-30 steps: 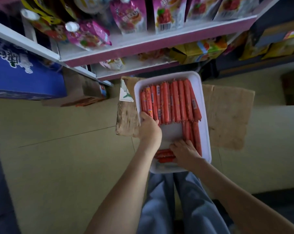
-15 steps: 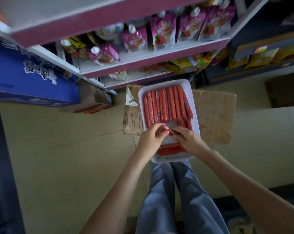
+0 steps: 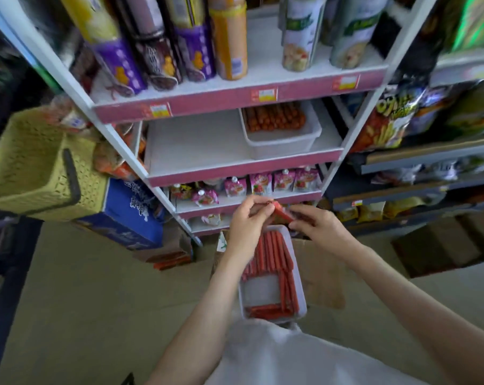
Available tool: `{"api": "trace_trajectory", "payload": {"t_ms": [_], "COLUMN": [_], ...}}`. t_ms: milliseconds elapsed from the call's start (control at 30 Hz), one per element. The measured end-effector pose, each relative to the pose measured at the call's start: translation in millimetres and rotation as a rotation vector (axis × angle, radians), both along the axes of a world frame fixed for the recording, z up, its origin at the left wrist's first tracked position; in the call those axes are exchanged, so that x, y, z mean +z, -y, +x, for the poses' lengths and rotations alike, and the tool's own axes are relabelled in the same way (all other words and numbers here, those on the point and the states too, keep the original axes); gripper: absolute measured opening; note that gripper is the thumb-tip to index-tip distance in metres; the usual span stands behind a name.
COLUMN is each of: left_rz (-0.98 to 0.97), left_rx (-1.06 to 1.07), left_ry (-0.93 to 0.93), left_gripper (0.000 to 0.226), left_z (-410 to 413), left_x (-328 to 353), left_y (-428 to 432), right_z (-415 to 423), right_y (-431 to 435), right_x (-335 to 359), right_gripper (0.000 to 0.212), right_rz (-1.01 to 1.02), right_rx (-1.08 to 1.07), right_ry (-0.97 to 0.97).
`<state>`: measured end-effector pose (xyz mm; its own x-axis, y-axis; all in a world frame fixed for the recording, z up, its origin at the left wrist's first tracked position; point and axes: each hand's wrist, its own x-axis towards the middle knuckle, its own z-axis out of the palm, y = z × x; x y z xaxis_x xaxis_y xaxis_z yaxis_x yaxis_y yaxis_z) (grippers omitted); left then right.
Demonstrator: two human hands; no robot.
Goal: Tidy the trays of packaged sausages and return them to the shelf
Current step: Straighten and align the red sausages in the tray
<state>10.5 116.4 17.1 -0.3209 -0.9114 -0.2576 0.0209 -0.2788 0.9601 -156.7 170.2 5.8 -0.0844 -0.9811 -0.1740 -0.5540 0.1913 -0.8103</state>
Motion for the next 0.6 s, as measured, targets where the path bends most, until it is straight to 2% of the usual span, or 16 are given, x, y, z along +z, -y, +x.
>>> {"api": "trace_trajectory", "payload": {"t_ms": [100,200,233,267,333,367,400,500,600], "left_rz": [0.074,0.216,0.238,0.209,-0.019,-0.158,-0.281,-0.527,-0.579], "left_rx": [0.152,0.195,0.137,0.050,-0.160,-0.242,-0.284,-0.244,-0.154], "left_ry": [-0.139,-0.245,-0.216,-0.096,0.364,0.545,0.638,0.626,0.519], "left_gripper": [0.011,0.010,0.009,0.010,0.019,0.027,0.034,0.032,0.012], "left_z": [6.7,21.7,26.0,28.6,27.9,23.9,17.7,-1.9,-11.1], "left_x": [22.9,23.5,20.6,18.2,13.5,12.9,14.3,27.3,42.0], "left_y": [5.8,13.6,14.4,13.8,9.6,6.5,3.1,-3.3,-4.4], "right_z": [-5.6,-10.7,-11.7,-12.2,-8.8,-5.0,-0.6,14.3,23.2], "right_y": [0.1,-3.1,-2.9,-2.0,0.3,1.6,3.3,7.5,9.2], "right_x": [22.5,36.6,41.7,47.0,58.2,63.5,67.9,80.4,90.6], "right_gripper": [0.036,0.024,0.018,0.012,0.007,0.009,0.011,0.019,0.034], "right_rz": [-0.014,-0.095,-0.132,-0.162,-0.205,-0.235,-0.268,-0.385,-0.483], "right_rx": [0.028,-0.116,-0.173,-0.216,-0.258,-0.252,-0.232,-0.130,-0.082], "right_ry": [-0.102,-0.133,-0.104,-0.066,0.009,0.021,0.017,0.020,0.093]}}
